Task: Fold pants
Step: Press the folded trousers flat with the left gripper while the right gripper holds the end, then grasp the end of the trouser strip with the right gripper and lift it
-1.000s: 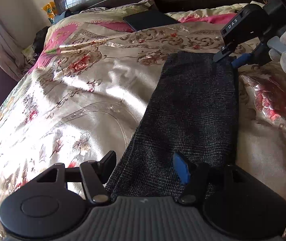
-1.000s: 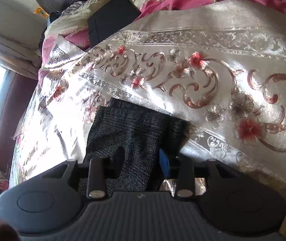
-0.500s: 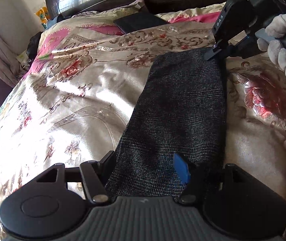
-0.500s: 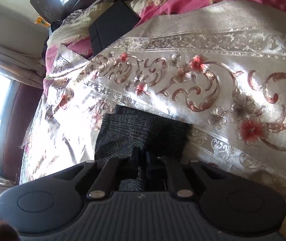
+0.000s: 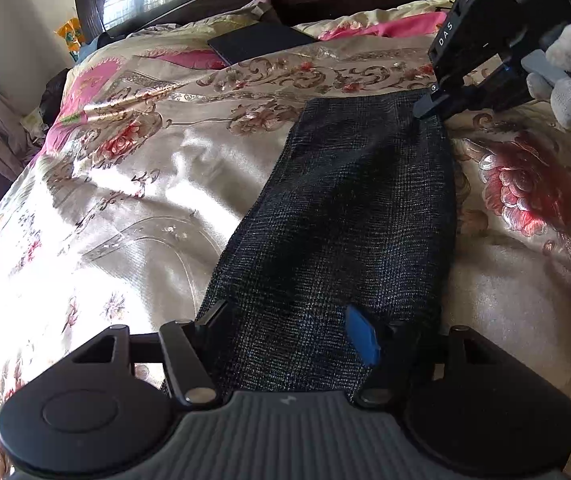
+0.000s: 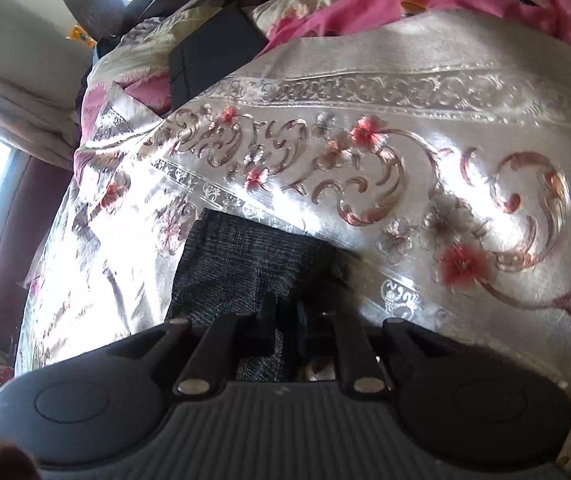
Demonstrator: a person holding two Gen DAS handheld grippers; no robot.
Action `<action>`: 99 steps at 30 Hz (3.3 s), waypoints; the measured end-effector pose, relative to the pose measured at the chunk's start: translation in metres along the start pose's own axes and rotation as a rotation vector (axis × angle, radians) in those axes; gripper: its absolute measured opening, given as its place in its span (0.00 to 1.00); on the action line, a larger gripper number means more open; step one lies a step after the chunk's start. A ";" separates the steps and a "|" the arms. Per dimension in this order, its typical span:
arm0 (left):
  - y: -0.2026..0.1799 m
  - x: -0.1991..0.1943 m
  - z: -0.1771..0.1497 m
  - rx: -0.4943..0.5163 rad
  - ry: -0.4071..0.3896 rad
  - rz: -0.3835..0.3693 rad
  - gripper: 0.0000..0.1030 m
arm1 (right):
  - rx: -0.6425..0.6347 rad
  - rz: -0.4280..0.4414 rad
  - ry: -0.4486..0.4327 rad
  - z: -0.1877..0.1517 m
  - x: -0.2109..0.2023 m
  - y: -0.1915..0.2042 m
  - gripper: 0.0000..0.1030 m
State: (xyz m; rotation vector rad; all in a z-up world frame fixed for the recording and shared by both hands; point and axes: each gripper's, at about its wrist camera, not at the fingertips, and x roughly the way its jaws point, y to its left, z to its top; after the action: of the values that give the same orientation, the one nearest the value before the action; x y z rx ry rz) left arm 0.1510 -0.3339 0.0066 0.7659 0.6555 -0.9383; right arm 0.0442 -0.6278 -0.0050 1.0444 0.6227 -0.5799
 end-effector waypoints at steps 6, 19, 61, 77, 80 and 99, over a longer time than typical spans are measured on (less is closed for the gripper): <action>0.008 0.020 0.002 -0.045 0.017 0.032 0.77 | -0.118 -0.070 0.034 0.006 0.000 0.011 0.15; 0.017 0.040 0.017 -0.067 0.035 0.129 0.83 | -0.667 -0.025 0.231 0.054 0.051 0.059 0.46; 0.004 0.029 0.016 -0.146 0.113 0.074 0.82 | -0.563 0.383 0.701 0.043 0.126 0.086 0.07; 0.063 -0.020 -0.057 -0.365 0.214 0.107 0.82 | -0.405 0.117 0.406 0.023 0.034 0.141 0.06; 0.079 -0.041 -0.084 -0.435 0.222 0.124 0.82 | -0.466 0.143 0.419 -0.005 0.015 0.179 0.06; 0.135 -0.200 -0.275 -0.848 0.263 0.461 0.82 | -0.693 0.414 0.763 -0.334 -0.013 0.379 0.06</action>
State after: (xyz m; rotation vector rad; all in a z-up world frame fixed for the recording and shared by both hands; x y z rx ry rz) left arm 0.1372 0.0300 0.0433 0.2449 0.9605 -0.0871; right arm 0.2361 -0.1753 0.1095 0.6673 1.1301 0.4228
